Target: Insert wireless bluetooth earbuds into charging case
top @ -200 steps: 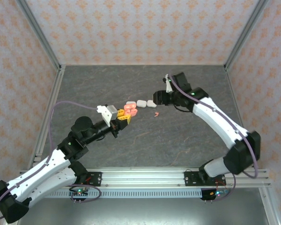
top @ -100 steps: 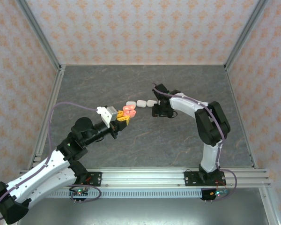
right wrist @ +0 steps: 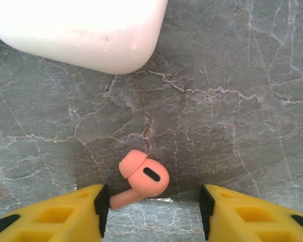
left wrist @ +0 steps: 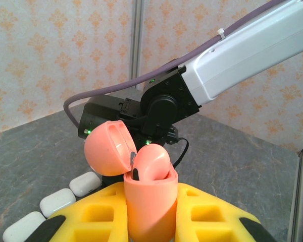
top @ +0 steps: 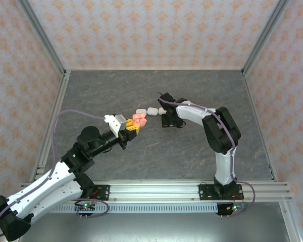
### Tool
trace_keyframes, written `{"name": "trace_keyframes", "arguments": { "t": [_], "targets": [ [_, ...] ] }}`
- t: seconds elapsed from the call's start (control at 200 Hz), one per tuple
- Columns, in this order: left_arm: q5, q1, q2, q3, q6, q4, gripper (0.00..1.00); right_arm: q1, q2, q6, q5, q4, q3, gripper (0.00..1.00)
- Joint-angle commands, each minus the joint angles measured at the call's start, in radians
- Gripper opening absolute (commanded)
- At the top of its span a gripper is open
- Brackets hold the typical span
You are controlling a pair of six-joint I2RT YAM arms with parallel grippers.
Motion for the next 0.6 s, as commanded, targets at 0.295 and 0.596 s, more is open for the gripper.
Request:
{"name": "trace_keyframes", "arguments": {
  "t": [0.295, 0.596],
  "targets": [
    [-0.021, -0.010, 0.002, 0.020, 0.022, -0.006, 0.00, -0.010, -0.049, -0.019, 0.089, -0.054, -0.019, 0.42],
    [-0.021, -0.010, 0.014, 0.025, 0.023, -0.002, 0.00, -0.014, -0.098, -0.045, -0.002, -0.053, 0.014, 0.42]
  ]
}}
